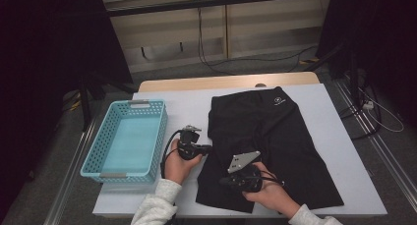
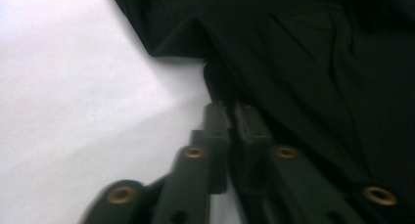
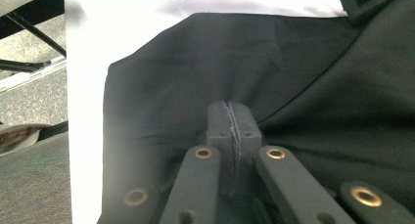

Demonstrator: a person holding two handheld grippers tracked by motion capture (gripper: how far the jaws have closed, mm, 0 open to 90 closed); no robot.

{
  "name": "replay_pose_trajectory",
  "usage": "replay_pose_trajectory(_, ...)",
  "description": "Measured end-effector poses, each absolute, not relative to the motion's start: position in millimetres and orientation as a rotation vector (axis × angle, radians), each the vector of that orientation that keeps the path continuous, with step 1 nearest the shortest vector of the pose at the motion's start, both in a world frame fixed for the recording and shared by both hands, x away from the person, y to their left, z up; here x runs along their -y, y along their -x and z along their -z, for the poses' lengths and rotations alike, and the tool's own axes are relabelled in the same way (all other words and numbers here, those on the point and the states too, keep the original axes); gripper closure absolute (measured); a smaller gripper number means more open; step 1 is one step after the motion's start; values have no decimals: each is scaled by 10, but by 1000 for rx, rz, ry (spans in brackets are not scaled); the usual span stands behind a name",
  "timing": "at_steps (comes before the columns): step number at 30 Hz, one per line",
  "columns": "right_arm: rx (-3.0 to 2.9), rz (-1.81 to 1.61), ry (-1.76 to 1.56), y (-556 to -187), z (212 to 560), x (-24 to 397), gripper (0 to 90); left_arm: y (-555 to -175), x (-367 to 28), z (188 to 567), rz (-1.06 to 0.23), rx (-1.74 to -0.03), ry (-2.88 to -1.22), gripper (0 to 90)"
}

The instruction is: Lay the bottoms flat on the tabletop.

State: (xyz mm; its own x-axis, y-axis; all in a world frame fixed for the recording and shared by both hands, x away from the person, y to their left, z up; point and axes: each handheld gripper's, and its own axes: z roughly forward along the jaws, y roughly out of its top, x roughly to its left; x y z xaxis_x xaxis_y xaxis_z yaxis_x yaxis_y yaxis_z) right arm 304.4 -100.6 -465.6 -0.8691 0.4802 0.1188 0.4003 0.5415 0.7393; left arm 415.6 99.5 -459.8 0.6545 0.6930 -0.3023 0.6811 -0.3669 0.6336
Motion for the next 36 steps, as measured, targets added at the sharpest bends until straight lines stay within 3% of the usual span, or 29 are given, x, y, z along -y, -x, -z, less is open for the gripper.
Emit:
replay_pose_trajectory(8, -2652, -1243, -749, -3049, 4617, 1021, 865, -4134, -1169, 4497, -19, -1119, -2127, 900)
replay_pose_trajectory(13, -2540, -1288, -755, -3102, 4529, 1011, 614, -4093, -1243, 4451, -24, -1133, -2124, 900)
replay_pose_trajectory(19, -2581, -1206, -747, -3151, 4664, 833, 536, -4079, -1267, 4475, 10, -1146, -2138, 900)
replay_pose_trajectory(20, -2588, -1187, -737, -3150, 4688, 819, 557, -4083, -1266, 4482, 10, -1146, -2133, 900)
replay_pose_trajectory(23, -2585, -1193, -747, -3148, 4682, 824, 740, -4106, -1256, 4492, 24, -1146, -2099, 883)
replay_pose_trajectory(26, -2605, -1214, -758, -3158, 4686, 848, 871, -4131, -1238, 4483, -7, -1157, -2049, 721)
replay_pose_trajectory(29, -2620, -1220, -759, -3164, 4679, 862, 884, -4173, -1238, 4458, -56, -1146, -2023, 571)
replay_pose_trajectory(36, -2700, -1236, -705, -3047, 4648, 885, 884, -4352, -1162, 4452, -91, -1157, -1966, 455)
